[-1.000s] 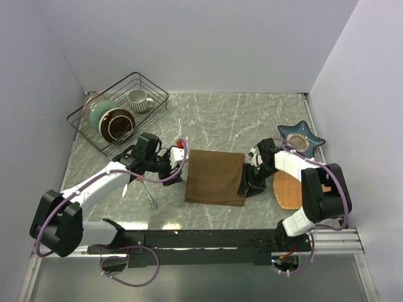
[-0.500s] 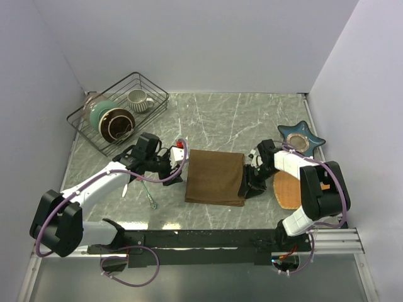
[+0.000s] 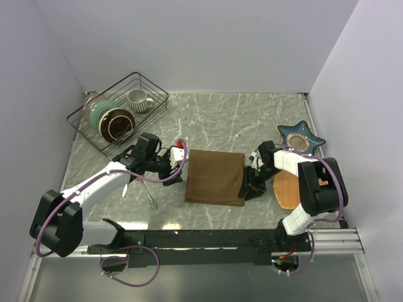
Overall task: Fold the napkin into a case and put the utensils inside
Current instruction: Pick up the top corner of the square-folded napkin from the folded napkin.
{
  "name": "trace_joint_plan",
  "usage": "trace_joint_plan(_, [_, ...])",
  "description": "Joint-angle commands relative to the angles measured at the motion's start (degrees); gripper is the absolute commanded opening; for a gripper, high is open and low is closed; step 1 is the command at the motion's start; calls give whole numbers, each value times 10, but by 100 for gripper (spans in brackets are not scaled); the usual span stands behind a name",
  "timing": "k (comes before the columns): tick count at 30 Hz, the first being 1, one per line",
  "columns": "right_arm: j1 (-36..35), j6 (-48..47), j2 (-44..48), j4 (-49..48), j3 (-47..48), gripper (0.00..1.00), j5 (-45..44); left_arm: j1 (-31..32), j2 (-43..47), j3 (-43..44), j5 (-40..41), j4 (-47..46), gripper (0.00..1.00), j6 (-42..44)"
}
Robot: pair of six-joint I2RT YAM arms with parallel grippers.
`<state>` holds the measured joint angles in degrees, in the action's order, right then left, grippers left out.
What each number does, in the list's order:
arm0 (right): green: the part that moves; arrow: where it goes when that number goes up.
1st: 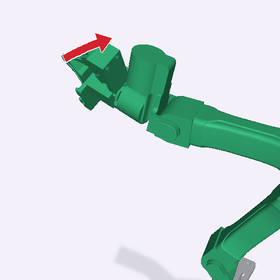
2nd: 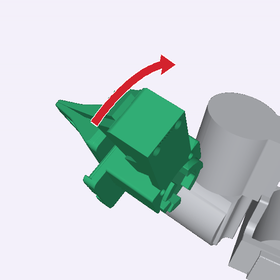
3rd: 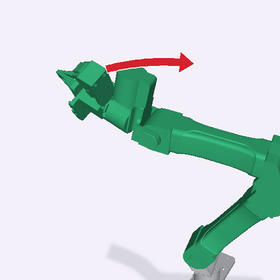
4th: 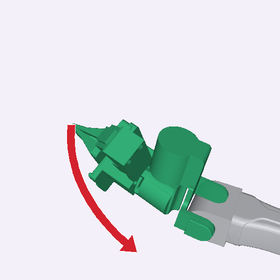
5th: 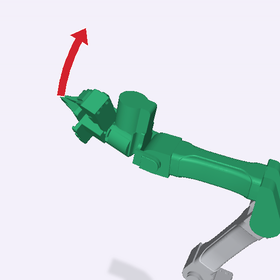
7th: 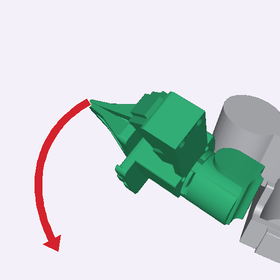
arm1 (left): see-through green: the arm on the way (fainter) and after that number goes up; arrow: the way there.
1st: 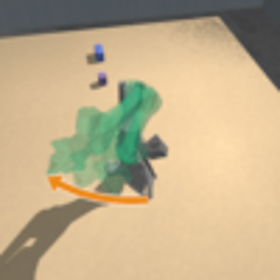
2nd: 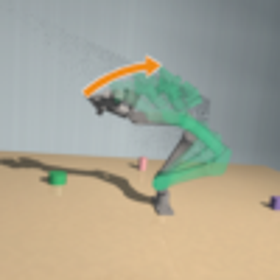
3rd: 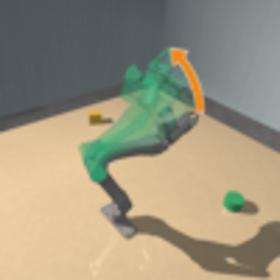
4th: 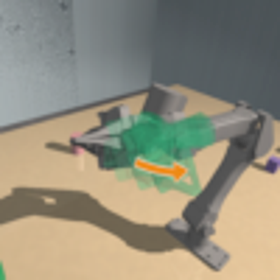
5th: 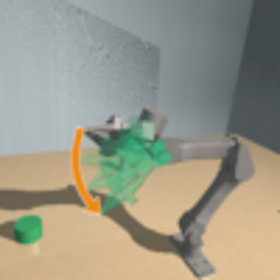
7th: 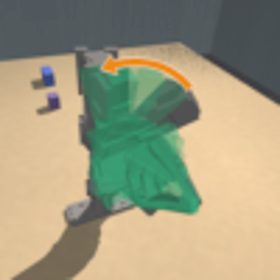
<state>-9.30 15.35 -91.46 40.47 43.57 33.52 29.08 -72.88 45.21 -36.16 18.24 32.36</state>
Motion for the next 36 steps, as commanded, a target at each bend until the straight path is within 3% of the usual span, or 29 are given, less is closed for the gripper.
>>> trace_joint_plan(1, [4, -5, 5, 12, -2, 42, 8, 3, 9, 2, -21, -19, 66, 7])
trace_joint_plan(15, [4, -12, 59, 46, 10, 24, 27, 3, 9, 0, -23, -20, 67, 8])
trace_joint_plan(19, [4, -16, 52, 47, 22, 11, 34, 2, 6, 2, -22, -17, 67, 11])
trace_joint_plan(26, [2, -27, 34, 62, 55, 6, 49, 2, 1, 8, -23, -15, 67, 12])
trace_joint_plan(28, [0, -25, 29, 59, 72, 1, 85, 1, -1, 9, -22, -16, 67, 3])
trace_joint_plan(36, [-62, 39, 6, -38, 175, 0, 154, -62, -16, 44, -63, -27, 68, -104])
